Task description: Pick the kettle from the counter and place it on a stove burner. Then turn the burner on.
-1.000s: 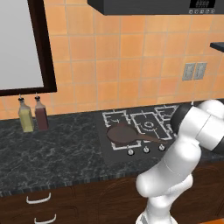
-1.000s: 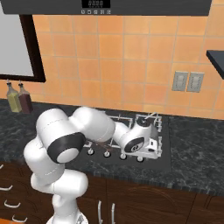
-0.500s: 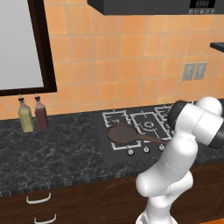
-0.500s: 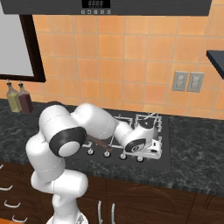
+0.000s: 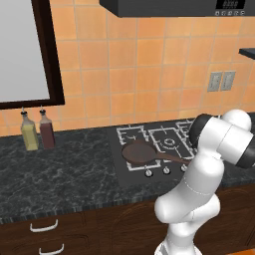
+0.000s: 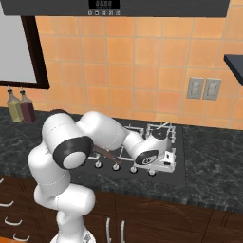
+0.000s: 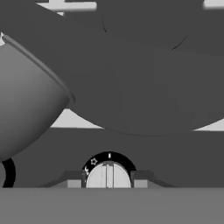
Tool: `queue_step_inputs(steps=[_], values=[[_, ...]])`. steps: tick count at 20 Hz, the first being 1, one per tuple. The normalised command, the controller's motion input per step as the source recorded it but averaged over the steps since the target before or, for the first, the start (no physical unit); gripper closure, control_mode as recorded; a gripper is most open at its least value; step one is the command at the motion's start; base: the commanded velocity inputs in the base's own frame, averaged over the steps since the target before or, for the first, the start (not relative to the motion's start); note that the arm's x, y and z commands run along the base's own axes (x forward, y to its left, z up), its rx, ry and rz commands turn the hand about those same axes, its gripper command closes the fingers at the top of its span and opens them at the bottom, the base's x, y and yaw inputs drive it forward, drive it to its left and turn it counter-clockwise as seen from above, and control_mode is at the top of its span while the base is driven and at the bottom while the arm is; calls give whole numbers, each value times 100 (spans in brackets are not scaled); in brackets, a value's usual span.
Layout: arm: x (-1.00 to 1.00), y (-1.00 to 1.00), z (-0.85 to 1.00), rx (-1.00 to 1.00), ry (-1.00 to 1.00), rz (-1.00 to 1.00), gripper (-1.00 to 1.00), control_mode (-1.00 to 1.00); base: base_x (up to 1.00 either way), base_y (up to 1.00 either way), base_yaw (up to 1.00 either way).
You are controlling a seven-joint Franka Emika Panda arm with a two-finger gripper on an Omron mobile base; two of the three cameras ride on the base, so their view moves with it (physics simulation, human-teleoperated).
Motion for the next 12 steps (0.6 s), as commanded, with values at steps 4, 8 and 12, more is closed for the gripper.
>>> queue_step_inputs(steps=[4, 8, 12], values=[[-2, 3, 0, -7, 0, 34, 100, -100, 0, 0, 0], [-11, 0, 0, -9, 0, 43, 100, -100, 0, 0, 0], [-14, 0, 0, -8, 0, 40, 100, -100, 0, 0, 0]])
